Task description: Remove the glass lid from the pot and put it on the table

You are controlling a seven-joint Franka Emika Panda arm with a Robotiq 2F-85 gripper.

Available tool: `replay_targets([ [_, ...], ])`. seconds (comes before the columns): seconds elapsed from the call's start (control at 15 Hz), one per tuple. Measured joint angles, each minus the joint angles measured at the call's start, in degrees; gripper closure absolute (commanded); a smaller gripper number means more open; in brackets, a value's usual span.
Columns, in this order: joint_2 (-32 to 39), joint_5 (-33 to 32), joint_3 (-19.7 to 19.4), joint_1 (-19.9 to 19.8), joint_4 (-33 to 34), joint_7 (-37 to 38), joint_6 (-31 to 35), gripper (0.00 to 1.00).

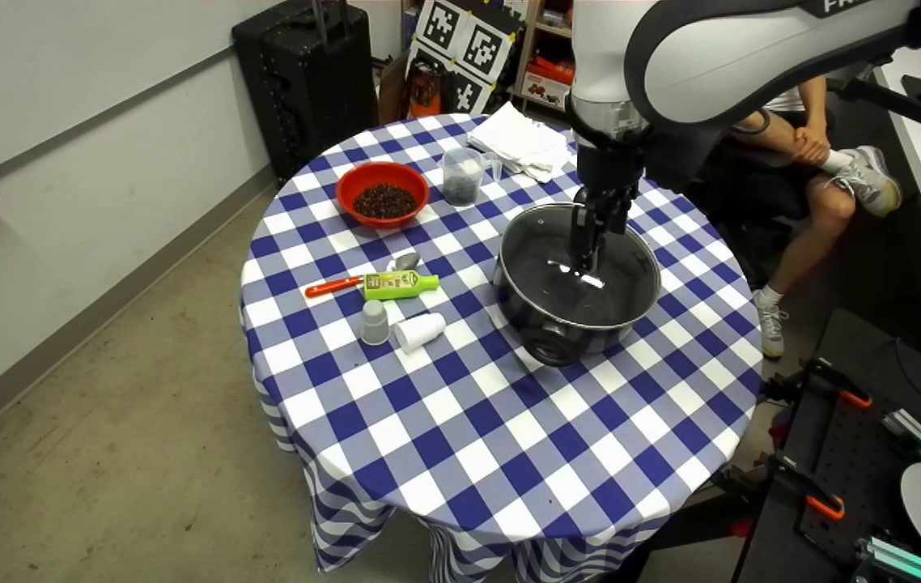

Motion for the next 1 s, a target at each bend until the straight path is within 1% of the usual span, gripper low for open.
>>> replay_targets([
  [0.33, 1.54, 0.01, -0.10, -0.07, 1.26, 0.00, 0.12, 0.00],
  [0.4, 1.78, 0.01, -0.18, -0.10, 1.43, 0.00, 0.12, 0.02],
  [0.47, 1.97, 0.03, -0.26, -0.14, 1.55, 0.00, 0.12, 0.08],
  [0.53, 2.13, 0.07, -0.34, -0.17, 1.65, 0.00, 0.12, 0.22],
  [0.6, 2.32, 0.10, -0.42, -0.19, 1.73, 0.00, 0.12, 0.31],
  [0.73, 2.68, 0.14, -0.56, -0.22, 1.77, 0.00, 0.12, 0.46],
  [0.93, 2.87, 0.13, -1.06, -0.28, 1.82, 0.00, 0.12, 0.71],
  [1.0, 2.87, 0.13, -1.24, -0.41, 1.87, 0.00, 0.11, 0.77],
])
